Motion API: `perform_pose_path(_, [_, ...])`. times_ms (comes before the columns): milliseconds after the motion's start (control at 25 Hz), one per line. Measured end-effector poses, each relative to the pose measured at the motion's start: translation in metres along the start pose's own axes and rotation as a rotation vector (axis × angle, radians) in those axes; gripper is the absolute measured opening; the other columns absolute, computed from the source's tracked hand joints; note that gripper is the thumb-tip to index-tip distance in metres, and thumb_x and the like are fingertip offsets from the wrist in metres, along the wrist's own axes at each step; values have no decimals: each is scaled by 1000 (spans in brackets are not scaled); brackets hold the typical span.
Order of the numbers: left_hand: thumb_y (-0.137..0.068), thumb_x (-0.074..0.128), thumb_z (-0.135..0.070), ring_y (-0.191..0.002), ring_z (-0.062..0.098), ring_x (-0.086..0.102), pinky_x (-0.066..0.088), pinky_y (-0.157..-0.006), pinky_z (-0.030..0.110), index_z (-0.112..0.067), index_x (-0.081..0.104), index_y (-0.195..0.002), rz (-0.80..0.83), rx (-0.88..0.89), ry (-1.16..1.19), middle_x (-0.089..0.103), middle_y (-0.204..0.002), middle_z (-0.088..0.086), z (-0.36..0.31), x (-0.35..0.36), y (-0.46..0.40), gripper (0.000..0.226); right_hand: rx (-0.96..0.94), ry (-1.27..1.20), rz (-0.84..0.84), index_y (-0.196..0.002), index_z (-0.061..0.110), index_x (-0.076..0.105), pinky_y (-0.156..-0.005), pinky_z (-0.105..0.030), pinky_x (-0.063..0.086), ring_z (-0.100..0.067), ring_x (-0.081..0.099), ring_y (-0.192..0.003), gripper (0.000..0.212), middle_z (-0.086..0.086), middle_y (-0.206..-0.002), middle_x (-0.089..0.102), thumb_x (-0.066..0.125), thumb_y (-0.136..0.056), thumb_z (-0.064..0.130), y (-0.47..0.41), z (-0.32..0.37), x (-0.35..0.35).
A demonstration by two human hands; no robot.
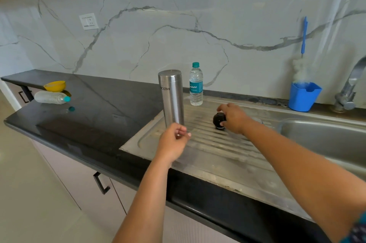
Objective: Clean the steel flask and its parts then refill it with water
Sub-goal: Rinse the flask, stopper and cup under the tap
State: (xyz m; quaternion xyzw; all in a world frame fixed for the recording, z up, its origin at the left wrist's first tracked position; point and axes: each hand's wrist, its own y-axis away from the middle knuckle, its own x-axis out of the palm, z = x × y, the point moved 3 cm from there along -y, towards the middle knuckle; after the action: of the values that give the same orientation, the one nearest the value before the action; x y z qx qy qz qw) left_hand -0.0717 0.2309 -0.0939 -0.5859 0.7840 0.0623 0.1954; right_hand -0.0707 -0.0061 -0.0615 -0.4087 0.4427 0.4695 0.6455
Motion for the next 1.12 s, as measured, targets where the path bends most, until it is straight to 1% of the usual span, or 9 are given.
perform_pose_path(80, [-92, 67, -25, -96, 9, 60, 49, -80, 22, -23, 60, -107, 77, -8, -14, 63, -103, -5, -5, 15, 1, 17, -65, 189, 119, -146, 23, 34, -104, -42, 40, -32, 42, -126, 63, -12, -137, 42, 65, -90, 23, -12, -3, 7])
perform_pose_path(160, [-91, 68, -23, -97, 10, 60, 51, -87, 27, -23, 60, -107, 104, -18, 1, 63, -104, -5, -5, 25, 3, 17, -48, 161, 205, -148, 26, 31, -105, -43, 41, -33, 45, -125, 64, -12, -137, 40, 63, -92, 24, -19, -2, 18])
perform_pose_path(320, [-89, 70, -16, -98, 11, 62, 53, -92, 31, -24, 61, -104, 106, -16, 13, 64, -103, -3, -2, 29, 3, 19, -50, -16, 123, -137, 27, 41, -96, -38, 44, -29, 51, -113, 54, -10, -126, 44, 65, -89, 17, -13, -5, 24])
perform_pose_path(480, [-90, 69, -11, -95, 13, 62, 51, -82, 25, -19, 61, -102, 64, -14, 48, 65, -103, 1, -20, 43, 3, 17, -96, -249, 8, -132, 28, 47, -97, -32, 40, -23, 50, -112, 52, -7, -123, 49, 70, -86, 22, 30, -26, -17])
perform_pose_path(640, [-89, 70, -12, -88, 11, 61, 44, -70, 17, -21, 62, -97, 172, 42, 95, 65, -96, -2, -61, 109, 9, 14, 61, -638, -39, -122, 34, 57, -94, -33, 48, -21, 60, -104, 47, -3, -119, 55, 75, -82, 16, 108, -101, -59])
perform_pose_path(760, [-89, 71, -19, -88, 12, 59, 47, -74, 20, -18, 62, -101, 282, 99, 103, 64, -95, -4, -103, 195, 18, 16, 263, -793, -82, -124, 32, 56, -81, -24, 49, -18, 61, -100, 53, -5, -115, 57, 77, -80, 12, 165, -167, -79])
perform_pose_path(920, [-93, 66, -37, -114, 22, 57, 49, -99, 37, -16, 55, -125, 548, -127, 309, 60, -125, 5, -149, 317, 37, 40, 476, -756, -297, -116, 27, 55, -84, -30, 50, -15, 63, -97, 62, 1, -103, 65, 89, -64, 24, 200, -240, -93])
perform_pose_path(1040, [-93, 69, -21, -96, 19, 63, 56, -84, 27, -5, 58, -112, 687, -297, 558, 64, -109, 9, -159, 372, 45, 27, 451, -769, -333, -107, 15, 61, -79, -23, 51, -20, 66, -97, 46, -4, -98, 69, 83, -69, 4, 203, -274, -98])
perform_pose_path(1120, [-88, 72, -9, -88, 18, 68, 58, -76, 21, 6, 57, -119, 670, -360, 682, 68, -103, 14, -155, 395, 44, 38, 413, -895, -184, -116, 10, 60, -86, -23, 51, -20, 64, -107, 47, -10, -110, 68, 69, -76, -13, 203, -296, -100])
